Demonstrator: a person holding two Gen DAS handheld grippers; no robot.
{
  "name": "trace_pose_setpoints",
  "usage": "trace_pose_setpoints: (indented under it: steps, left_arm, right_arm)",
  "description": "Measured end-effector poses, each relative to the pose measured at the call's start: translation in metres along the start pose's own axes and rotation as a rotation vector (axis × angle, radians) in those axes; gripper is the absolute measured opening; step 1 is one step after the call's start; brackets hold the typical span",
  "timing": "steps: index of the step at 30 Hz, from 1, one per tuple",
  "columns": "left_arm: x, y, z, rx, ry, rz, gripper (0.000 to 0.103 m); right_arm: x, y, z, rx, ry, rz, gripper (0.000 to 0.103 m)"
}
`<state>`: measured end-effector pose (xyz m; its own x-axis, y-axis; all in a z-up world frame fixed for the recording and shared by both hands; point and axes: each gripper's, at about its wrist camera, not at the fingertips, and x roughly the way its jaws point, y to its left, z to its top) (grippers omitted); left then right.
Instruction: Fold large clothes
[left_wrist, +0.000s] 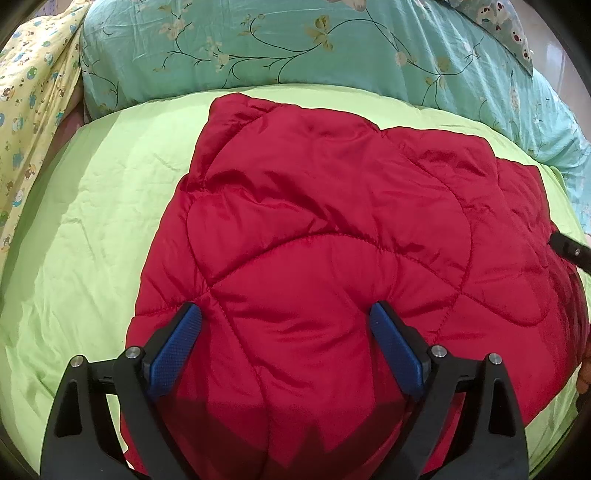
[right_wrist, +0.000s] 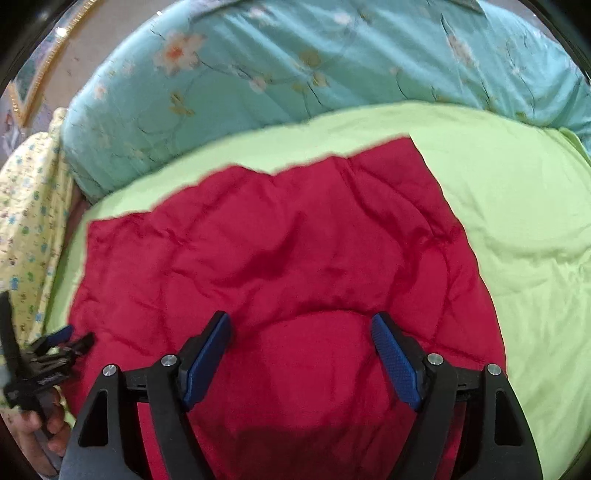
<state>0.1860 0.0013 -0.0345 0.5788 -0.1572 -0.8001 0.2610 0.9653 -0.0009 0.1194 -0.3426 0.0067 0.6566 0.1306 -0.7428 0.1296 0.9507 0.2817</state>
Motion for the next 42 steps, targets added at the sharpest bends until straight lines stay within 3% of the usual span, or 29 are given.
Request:
trace_pose_setpoints:
  steps: [4,11,18,23,28,31,38,42]
  left_arm:
    - [-0.001,0.001,0.003,-0.010,0.005,-0.002,0.095]
    - [-0.011,0.005,0.019,-0.043,-0.037,-0.001,0.094]
    - [0.019,-0.003,0.032,-0.019,0.002,0.045,0.095]
    - [0.022,-0.003,0.031,-0.009,0.007,0.053,0.095]
    - [0.021,-0.002,0.029,-0.010,0.002,0.055,0.095]
    - [0.022,-0.004,0.030,-0.011,0.001,0.054,0.095]
    - [0.017,-0.003,0.029,-0.015,0.000,0.045,0.095]
    - [-0.006,-0.001,0.021,-0.032,-0.015,-0.014,0.094]
  right_arm:
    - [0.008,0.009,0.010,-0.027,0.020,0.017,0.078]
    - [0.043,-0.006,0.017,-0.012,0.070,-0.044,0.078]
    - [0.059,-0.014,0.020,0.013,0.090,-0.062,0.079]
    - [0.031,-0.004,0.025,0.006,0.058,-0.060,0.077]
    - [0.001,0.022,0.009,-0.095,0.048,-0.019,0.078]
    - [0.015,0.027,-0.002,-0.133,0.100,-0.044,0.078]
    - [0.043,0.009,-0.007,-0.068,0.091,-0.022,0.079]
    - [0.042,0.008,-0.010,-0.073,0.083,-0.023,0.079]
